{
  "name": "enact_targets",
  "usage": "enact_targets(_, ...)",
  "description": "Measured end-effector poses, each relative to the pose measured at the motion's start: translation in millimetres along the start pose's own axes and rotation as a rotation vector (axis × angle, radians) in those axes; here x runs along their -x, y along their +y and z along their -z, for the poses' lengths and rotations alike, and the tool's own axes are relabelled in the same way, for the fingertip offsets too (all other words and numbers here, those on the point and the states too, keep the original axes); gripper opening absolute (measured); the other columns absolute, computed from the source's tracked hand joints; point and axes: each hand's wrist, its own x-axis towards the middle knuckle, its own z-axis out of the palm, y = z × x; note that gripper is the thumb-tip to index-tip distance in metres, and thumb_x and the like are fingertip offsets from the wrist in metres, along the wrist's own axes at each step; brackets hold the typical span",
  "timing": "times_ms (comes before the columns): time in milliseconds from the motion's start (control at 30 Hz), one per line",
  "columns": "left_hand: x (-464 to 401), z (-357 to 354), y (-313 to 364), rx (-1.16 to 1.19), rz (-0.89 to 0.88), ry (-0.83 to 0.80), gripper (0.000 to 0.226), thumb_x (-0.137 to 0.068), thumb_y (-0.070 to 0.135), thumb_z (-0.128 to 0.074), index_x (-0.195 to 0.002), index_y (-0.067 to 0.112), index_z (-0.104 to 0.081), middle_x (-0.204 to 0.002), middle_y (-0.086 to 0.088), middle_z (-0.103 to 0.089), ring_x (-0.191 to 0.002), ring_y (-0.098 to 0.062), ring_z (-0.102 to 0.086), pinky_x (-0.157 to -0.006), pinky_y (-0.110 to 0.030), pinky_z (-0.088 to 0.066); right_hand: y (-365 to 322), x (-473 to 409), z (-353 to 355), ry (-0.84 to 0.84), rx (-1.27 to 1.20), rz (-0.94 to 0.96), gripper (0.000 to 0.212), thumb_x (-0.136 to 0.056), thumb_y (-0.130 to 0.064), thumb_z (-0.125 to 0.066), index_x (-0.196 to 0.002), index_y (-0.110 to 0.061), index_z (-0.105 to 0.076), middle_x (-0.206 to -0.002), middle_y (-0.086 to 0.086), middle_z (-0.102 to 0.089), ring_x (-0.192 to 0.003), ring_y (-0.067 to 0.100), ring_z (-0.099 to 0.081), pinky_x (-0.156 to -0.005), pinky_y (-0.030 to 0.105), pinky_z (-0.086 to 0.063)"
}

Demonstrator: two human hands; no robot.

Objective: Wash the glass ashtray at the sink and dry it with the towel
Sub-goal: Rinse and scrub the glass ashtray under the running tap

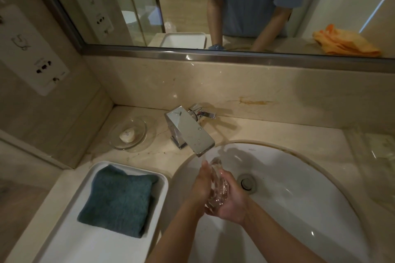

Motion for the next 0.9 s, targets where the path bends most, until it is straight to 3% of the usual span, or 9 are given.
enact_targets(67,-3,-1,-3,-0.065,-0.052,0.091,0.066,-0.088,0.065,-0.019,-0.096,0.020,-0.067,-0.100,-0.011,-0.071,-0.095,-0.023,-0.066,-0.093,-0.042,-0.050,3,-2,-1,-0.008,-0.048,-0.026,0.054,-0.074,-0.053,-0.052,-0.091,-0.007,-0.074,-0.102,0.017,-0.066,-0.103,0.031,-0.055,-0.096,0.041,-0.036)
enact_targets(167,1,-2,3,-0.099,-0.076,0.159,0.060,-0.094,0.054,-0.017,-0.101,0.013,-0.061,-0.096,-0.014,-0.068,-0.087,-0.025,-0.065,-0.085,-0.040,-0.052,3,-5,0,-0.040,-0.074,-0.021,0.055,-0.074,-0.055,-0.054,-0.100,-0.010,-0.072,-0.111,0.020,-0.064,-0.115,0.036,-0.051,-0.100,0.047,-0.035)
enact_targets(300,-3,9,1,-0.123,-0.042,0.171,0.061,-0.095,0.052,-0.022,-0.102,0.001,-0.055,-0.080,-0.016,-0.065,-0.068,-0.029,-0.066,-0.055,-0.033,-0.053,-2,-9,-3,-0.052,-0.024,-0.033,0.053,-0.076,-0.057,-0.051,-0.097,-0.012,-0.072,-0.097,0.016,-0.068,-0.098,0.032,-0.057,-0.090,0.045,-0.039)
enact_targets(400,-7,17,-5,-0.129,-0.017,0.171,0.063,-0.094,0.053,-0.027,-0.102,-0.001,-0.058,-0.083,-0.017,-0.066,-0.064,-0.024,-0.064,-0.045,-0.024,-0.048,-3,-14,-1,-0.078,0.075,-0.049,0.050,-0.080,-0.051,-0.049,-0.107,-0.014,-0.068,-0.099,0.013,-0.066,-0.090,0.031,-0.058,-0.087,0.045,-0.038)
enact_targets(500,-6,23,-2,-0.157,-0.008,0.194,0.059,-0.094,0.052,-0.028,-0.102,0.003,-0.060,-0.091,-0.018,-0.068,-0.080,-0.030,-0.066,-0.060,-0.033,-0.055,-6,-14,0,-0.145,0.142,-0.025,0.034,-0.080,-0.028,-0.054,-0.104,-0.010,-0.069,-0.101,0.010,-0.068,-0.090,0.030,-0.061,-0.086,0.046,-0.043)
enact_targets(600,1,29,4,-0.117,0.038,0.190,0.049,-0.096,0.047,-0.027,-0.095,0.009,-0.058,-0.091,-0.011,-0.066,-0.078,-0.024,-0.063,-0.060,-0.029,-0.048,-14,-13,-1,-0.139,0.193,0.011,0.030,-0.075,-0.016,-0.059,-0.104,-0.008,-0.064,-0.096,0.004,-0.074,-0.084,0.027,-0.069,-0.078,0.041,-0.053)
enact_targets(700,5,29,6,-0.067,0.065,0.187,0.043,-0.098,0.041,-0.027,-0.089,0.010,-0.055,-0.082,-0.010,-0.063,-0.069,-0.020,-0.060,-0.056,-0.027,-0.045,-19,-15,-3,-0.070,0.273,0.047,0.033,-0.072,-0.018,-0.061,-0.103,-0.007,-0.062,-0.093,0.003,-0.075,-0.080,0.026,-0.072,-0.071,0.037,-0.058)
enact_targets(833,7,31,3,0.199,0.077,0.181,0.049,-0.097,0.040,-0.034,-0.115,-0.001,-0.055,-0.112,-0.025,-0.062,-0.092,-0.032,-0.062,-0.084,-0.044,-0.051,-21,-20,-1,0.012,0.308,0.093,0.024,-0.090,-0.026,-0.052,-0.098,-0.006,-0.063,-0.083,0.001,-0.076,-0.071,0.021,-0.073,-0.063,0.033,-0.059)
enact_targets(900,6,32,-1,0.327,0.120,0.174,0.045,-0.098,0.036,-0.033,-0.114,0.000,-0.055,-0.107,-0.020,-0.063,-0.088,-0.028,-0.062,-0.080,-0.038,-0.053,-21,-23,0,0.040,0.307,0.095,0.032,-0.093,-0.035,-0.047,-0.096,-0.007,-0.062,-0.079,0.002,-0.076,-0.069,0.021,-0.073,-0.064,0.033,-0.059)
